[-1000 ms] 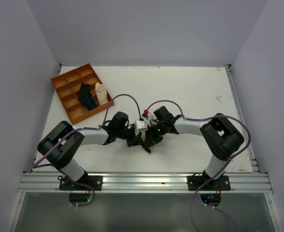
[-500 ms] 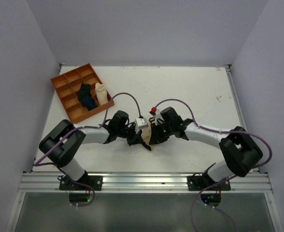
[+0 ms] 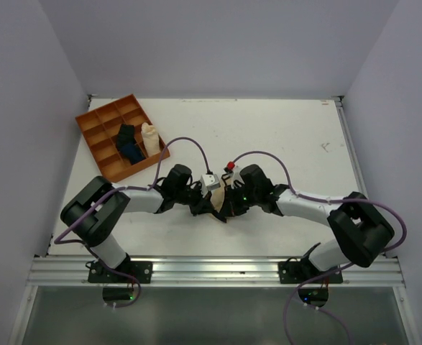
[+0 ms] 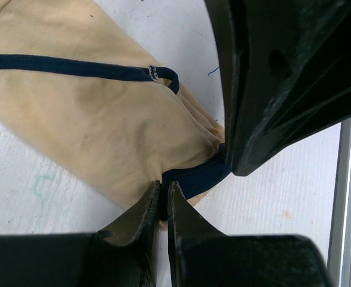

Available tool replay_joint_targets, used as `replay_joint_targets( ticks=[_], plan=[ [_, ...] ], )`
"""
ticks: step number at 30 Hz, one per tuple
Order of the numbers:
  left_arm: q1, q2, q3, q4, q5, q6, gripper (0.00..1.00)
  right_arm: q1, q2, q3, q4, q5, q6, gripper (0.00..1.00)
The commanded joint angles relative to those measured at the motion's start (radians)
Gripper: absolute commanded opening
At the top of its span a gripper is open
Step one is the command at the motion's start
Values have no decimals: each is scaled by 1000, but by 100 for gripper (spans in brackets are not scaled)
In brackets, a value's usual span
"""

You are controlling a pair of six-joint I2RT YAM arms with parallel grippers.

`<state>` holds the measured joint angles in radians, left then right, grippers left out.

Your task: Roll the underwear

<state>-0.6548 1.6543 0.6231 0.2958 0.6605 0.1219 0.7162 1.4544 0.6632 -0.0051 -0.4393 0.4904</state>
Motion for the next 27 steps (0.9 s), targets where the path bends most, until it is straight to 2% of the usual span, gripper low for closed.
replay_joint_targets(
  ticks=[1,8,15,21,24,26,27],
  plan=[
    [6,18,-11,6,-30,-2,6,2,44,-11,80,17,34,5],
    [6,24,-2,-10,-36,-11,8,2,107,-22,70,117,40,5],
    [6,30,7,-24,-52,-24,9,3,-11,-11,-58,215,19,6],
    [6,33,20,-46,-48,-27,9,68,-238,-36,-165,436,-51,15],
    [6,42,29,-55,-48,-39,9,159,-313,-34,-209,629,-68,18],
    [6,50,43,-73,-50,-42,9,265,-364,-30,-217,721,-82,21],
    [6,55,43,-72,-50,-45,9,307,-379,-30,-211,825,-110,21]
  ],
)
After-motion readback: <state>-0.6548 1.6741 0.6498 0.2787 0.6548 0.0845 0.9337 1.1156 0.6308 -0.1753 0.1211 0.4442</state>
